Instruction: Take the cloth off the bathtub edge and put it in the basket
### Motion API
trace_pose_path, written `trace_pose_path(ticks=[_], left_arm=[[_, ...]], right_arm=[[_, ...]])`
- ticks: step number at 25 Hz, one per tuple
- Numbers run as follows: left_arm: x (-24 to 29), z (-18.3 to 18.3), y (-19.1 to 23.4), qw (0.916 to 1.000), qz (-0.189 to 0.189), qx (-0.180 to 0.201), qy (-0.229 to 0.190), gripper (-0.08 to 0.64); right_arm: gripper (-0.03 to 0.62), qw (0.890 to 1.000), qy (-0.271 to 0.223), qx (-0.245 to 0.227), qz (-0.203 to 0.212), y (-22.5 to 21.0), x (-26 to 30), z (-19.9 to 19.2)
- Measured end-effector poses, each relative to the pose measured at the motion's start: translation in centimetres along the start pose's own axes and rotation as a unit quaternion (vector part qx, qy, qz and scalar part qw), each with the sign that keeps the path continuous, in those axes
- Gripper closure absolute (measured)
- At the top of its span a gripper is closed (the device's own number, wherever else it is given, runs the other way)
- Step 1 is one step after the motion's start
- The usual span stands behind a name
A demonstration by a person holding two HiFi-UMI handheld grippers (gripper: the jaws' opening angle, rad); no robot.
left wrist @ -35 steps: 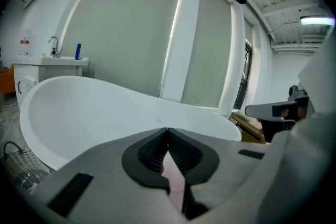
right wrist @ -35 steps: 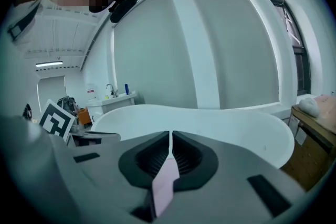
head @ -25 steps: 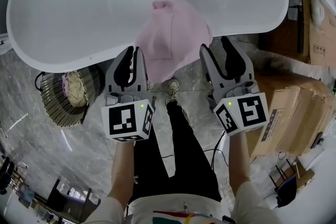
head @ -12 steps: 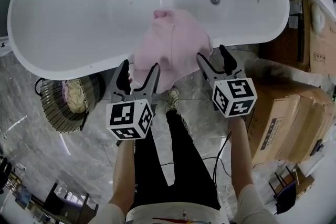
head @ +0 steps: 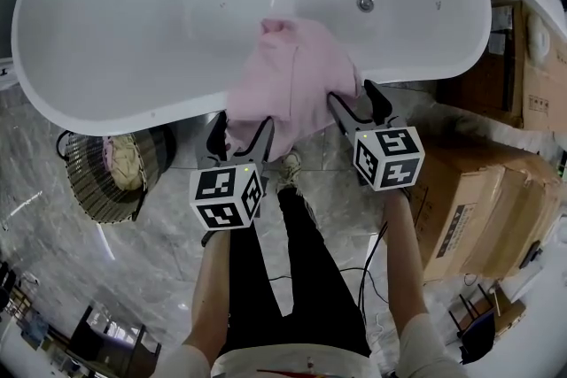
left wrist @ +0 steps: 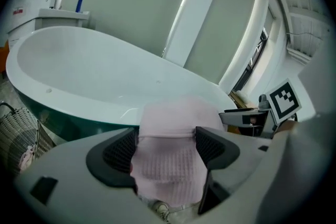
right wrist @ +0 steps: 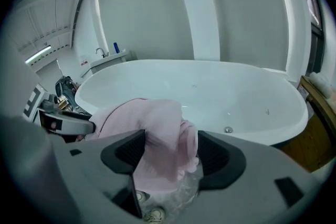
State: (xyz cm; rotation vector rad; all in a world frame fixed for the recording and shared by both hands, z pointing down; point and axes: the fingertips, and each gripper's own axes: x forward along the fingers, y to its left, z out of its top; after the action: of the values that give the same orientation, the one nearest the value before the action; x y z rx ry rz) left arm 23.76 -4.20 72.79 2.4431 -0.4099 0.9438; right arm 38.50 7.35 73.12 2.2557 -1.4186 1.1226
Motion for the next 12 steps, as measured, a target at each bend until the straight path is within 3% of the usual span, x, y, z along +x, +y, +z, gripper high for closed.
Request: trace_pose_path(ticks=[4,9,12], left_arm=[[0.6,-0.4,-0.1,0.9998,-0.001,-0.015,0.011,0.215],[1.7,-0.8,-0.6,0.9989,-0.024,-0.031,0.027,0.219],[2.1,-1.0,-0.9,0.9977,-0.045,-0.04,0.032,0.229]], right_arm=[[0.282,1.0,0.002,0.021,0.003,-0.2,0.5,-0.3],[0.282,0.998,0.002,0.067,0.022,-0.3,1.0,-0.6],[0.284,0.997,0.004,0.068,0.027,-0.3,0.9,-0.7]])
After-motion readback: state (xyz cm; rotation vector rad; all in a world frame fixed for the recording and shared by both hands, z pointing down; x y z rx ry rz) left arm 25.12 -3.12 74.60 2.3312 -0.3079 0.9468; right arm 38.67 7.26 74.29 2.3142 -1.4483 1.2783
